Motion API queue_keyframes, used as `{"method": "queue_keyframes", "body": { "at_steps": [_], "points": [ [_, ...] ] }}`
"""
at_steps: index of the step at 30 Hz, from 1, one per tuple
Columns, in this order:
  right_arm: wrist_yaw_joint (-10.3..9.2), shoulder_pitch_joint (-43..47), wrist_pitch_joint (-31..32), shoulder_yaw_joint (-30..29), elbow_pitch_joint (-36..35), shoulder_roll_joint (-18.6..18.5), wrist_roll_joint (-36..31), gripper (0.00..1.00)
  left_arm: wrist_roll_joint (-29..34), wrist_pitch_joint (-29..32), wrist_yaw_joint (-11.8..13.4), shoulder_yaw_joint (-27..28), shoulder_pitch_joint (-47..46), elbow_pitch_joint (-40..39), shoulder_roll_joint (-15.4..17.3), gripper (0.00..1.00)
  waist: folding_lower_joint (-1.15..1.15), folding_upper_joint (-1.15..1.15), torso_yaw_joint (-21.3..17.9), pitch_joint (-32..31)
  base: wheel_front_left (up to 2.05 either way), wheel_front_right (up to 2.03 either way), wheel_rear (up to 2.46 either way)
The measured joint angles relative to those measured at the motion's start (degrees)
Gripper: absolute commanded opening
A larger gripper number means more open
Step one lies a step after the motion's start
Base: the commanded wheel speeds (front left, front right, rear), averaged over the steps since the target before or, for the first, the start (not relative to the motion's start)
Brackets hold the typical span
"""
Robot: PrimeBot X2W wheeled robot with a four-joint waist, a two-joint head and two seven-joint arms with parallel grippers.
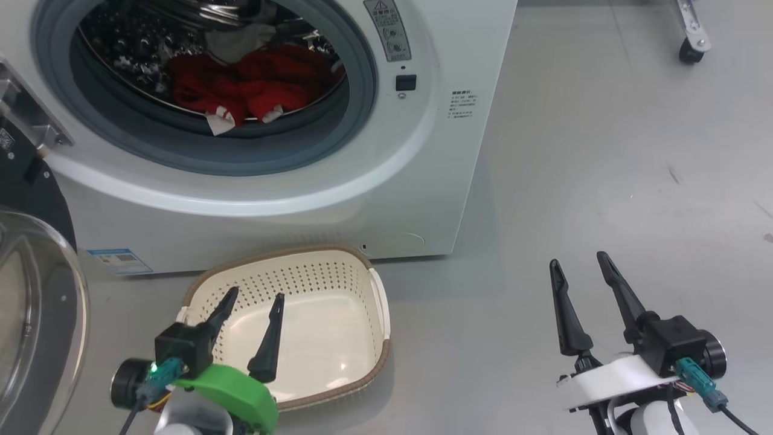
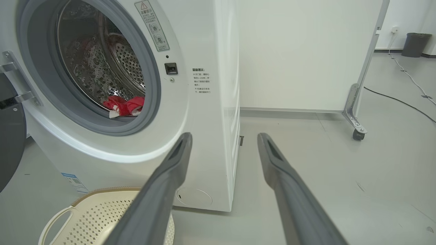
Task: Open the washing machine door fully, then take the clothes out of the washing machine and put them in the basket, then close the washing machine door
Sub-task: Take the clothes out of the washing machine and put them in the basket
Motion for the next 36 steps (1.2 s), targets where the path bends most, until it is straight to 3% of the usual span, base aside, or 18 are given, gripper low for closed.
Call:
{"method": "queue_keyframes", "body": {
  "at_steps": [9, 25, 36],
  "points": [
    [0.04, -4.2, 0.0, 2.2, -1.7, 0.0, -0.8, 1.00, -0.2, 6.9, 0.0, 1.2, -10.5, 4.6, 0.1, 1.00, 0.00, 0.00, -1.1, 6.9, 0.00, 0.00, 0.00],
    [-1.13, -11.1, 0.0, 5.0, -4.9, -0.2, 2.0, 1.00, -4.1, 22.4, -1.5, 4.9, -34.8, 7.2, 4.7, 1.00, 0.00, 0.00, -5.9, 19.6, 0.00, 0.00, 0.00],
    [-2.47, -15.8, 0.0, 7.7, -5.1, -0.2, 4.8, 1.00, -4.7, 24.1, -2.0, 9.0, -48.7, 9.1, 8.5, 1.00, 0.00, 0.00, -9.9, 26.3, 0.00, 0.00, 0.00]
  ]
}}
